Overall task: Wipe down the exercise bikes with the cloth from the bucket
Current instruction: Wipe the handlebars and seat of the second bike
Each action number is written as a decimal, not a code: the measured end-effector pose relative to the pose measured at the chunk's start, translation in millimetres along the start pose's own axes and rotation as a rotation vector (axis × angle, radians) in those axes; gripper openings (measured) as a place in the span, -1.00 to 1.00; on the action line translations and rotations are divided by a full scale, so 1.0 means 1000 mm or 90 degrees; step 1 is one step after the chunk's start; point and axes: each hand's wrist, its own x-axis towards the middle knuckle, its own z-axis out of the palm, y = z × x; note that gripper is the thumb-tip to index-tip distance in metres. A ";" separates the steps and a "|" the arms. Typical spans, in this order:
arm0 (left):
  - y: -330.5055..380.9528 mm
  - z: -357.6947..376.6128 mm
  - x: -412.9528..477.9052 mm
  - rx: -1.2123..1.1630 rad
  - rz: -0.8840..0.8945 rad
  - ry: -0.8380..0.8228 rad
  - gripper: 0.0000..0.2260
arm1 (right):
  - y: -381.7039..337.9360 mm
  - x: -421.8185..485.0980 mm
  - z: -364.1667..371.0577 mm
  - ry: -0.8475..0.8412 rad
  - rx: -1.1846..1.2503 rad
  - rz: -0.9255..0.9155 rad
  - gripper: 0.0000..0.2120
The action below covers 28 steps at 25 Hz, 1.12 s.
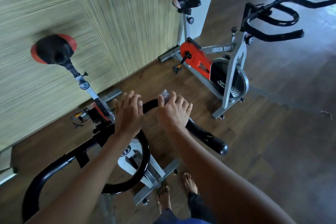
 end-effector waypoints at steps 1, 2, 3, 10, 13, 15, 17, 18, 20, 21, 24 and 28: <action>-0.001 0.001 -0.002 0.032 -0.003 -0.010 -0.63 | -0.004 0.003 0.003 0.037 -0.043 -0.032 -0.46; 0.001 0.001 -0.004 0.050 -0.001 -0.006 -0.61 | -0.007 0.006 0.006 0.060 -0.078 -0.071 -0.49; 0.003 0.001 -0.006 0.058 0.006 0.011 -0.60 | -0.008 0.009 0.007 0.068 -0.106 -0.110 -0.49; 0.011 -0.004 -0.010 0.045 -0.013 0.044 -0.66 | 0.003 0.019 0.006 0.066 -0.222 -0.320 -0.53; 0.012 -0.005 -0.013 0.030 0.000 0.077 -0.69 | 0.012 0.022 0.002 0.069 -0.209 -0.367 -0.57; 0.013 -0.006 -0.014 0.031 -0.009 0.083 -0.71 | 0.024 0.022 0.002 0.083 -0.208 -0.406 -0.59; 0.014 -0.007 -0.015 0.040 -0.020 0.088 -0.74 | 0.029 0.021 0.004 0.076 -0.216 -0.428 -0.59; 0.015 -0.007 -0.014 0.042 -0.028 0.083 -0.75 | 0.030 0.022 0.004 0.065 -0.221 -0.434 -0.57; 0.016 -0.007 -0.013 0.051 -0.033 0.081 -0.76 | 0.030 0.025 0.001 0.022 -0.230 -0.448 -0.54; 0.015 -0.006 -0.013 0.058 -0.031 0.083 -0.75 | 0.030 0.027 -0.001 -0.001 -0.225 -0.459 -0.55; 0.014 -0.007 -0.012 0.060 -0.030 0.071 -0.73 | 0.030 0.031 -0.010 -0.057 -0.200 -0.466 -0.60; 0.014 -0.015 -0.006 -0.041 -0.016 0.043 -0.74 | 0.026 0.032 -0.026 -0.096 -0.074 -0.443 -0.64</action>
